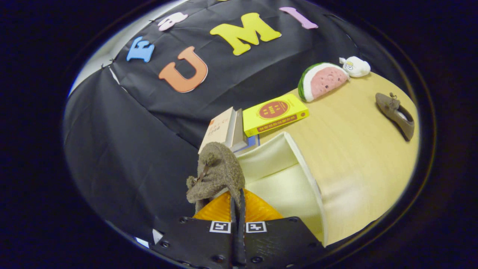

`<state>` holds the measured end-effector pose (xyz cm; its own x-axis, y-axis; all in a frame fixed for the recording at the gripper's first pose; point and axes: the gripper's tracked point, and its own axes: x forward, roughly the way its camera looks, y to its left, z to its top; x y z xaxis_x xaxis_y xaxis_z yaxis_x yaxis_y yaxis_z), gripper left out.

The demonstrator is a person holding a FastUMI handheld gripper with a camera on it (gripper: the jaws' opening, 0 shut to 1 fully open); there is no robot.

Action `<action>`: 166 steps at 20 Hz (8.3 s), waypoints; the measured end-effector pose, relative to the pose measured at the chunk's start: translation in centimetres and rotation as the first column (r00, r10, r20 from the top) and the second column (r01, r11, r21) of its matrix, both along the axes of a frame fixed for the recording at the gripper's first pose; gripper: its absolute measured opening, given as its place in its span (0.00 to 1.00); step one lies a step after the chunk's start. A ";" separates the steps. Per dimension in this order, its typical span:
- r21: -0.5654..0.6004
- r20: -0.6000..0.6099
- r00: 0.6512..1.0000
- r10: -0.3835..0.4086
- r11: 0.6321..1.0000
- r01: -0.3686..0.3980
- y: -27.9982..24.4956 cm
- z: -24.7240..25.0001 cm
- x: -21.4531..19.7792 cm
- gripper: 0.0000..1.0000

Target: Open the storage box then place both shoes into the box .Put the left shoe in first, then the right shoe, with the right side of both shoes facing outward in a uniform manner.

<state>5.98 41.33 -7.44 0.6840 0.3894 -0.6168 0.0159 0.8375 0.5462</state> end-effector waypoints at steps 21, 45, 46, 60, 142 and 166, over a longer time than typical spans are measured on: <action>-0.073 0.008 0.985 0.172 0.983 -0.171 2.4 -3.1 -2.3 0.76; -0.599 0.359 0.904 0.232 0.800 0.032 -46.1 5.0 4.7 0.92; -0.589 0.348 0.916 0.200 0.806 0.047 -47.6 4.3 5.3 0.95; -0.447 -0.010 0.999 0.042 0.894 -0.042 -51.8 -9.9 8.4 0.96; -0.300 0.642 0.763 0.079 0.941 0.155 -28.3 14.8 -1.8 0.95; -0.411 0.692 0.713 0.115 0.874 0.258 -38.0 10.7 0.2 0.95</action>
